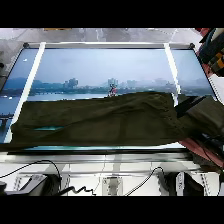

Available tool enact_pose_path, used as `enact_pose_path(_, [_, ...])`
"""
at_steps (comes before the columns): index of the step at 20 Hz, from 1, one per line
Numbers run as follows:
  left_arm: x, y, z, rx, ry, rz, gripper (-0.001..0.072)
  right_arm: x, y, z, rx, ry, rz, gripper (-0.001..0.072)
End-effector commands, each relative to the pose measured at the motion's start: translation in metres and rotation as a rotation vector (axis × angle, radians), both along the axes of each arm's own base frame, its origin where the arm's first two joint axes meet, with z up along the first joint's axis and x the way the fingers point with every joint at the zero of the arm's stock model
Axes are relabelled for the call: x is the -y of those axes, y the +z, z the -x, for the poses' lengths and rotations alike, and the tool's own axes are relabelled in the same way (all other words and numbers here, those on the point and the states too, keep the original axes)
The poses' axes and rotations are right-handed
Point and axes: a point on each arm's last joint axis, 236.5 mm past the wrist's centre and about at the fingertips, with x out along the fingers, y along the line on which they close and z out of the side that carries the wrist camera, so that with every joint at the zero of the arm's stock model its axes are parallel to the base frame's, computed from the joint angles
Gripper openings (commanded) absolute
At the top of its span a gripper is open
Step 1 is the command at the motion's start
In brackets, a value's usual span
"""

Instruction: Fold the clothes and pants, and hang the long-sleeved shirts on hangers.

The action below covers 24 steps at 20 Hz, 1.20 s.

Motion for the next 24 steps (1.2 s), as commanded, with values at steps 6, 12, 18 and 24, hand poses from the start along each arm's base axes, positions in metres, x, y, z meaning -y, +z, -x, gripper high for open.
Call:
enact_pose_path(6, [-0.022, 0.082, -0.062, 0.171, -0.016, -0.311, 0.0020, 0.020, 0.117, 0.004, 0.177, -0.095, 0.194, 0.0030])
enact_pose_path(12, [0.012, 0.055, -0.152, 0.204, -0.076, -0.267, 0.0020, 0.025, 0.087, -0.046, 0.192, -0.122, -0.053, 0.0031])
enact_pose_path(18, [0.070, -0.049, -0.090, -0.226, -0.193, 0.078, 0.0655, 0.029, 0.050, -0.048, 0.075, -0.114, -0.118, 0.0031])
enact_pose_path(24, [0.073, -0.064, -0.027, -0.424, -0.234, 0.154, 0.0607, 0.026, 0.046, -0.043, 0.048, -0.070, -0.092, 0.0031])
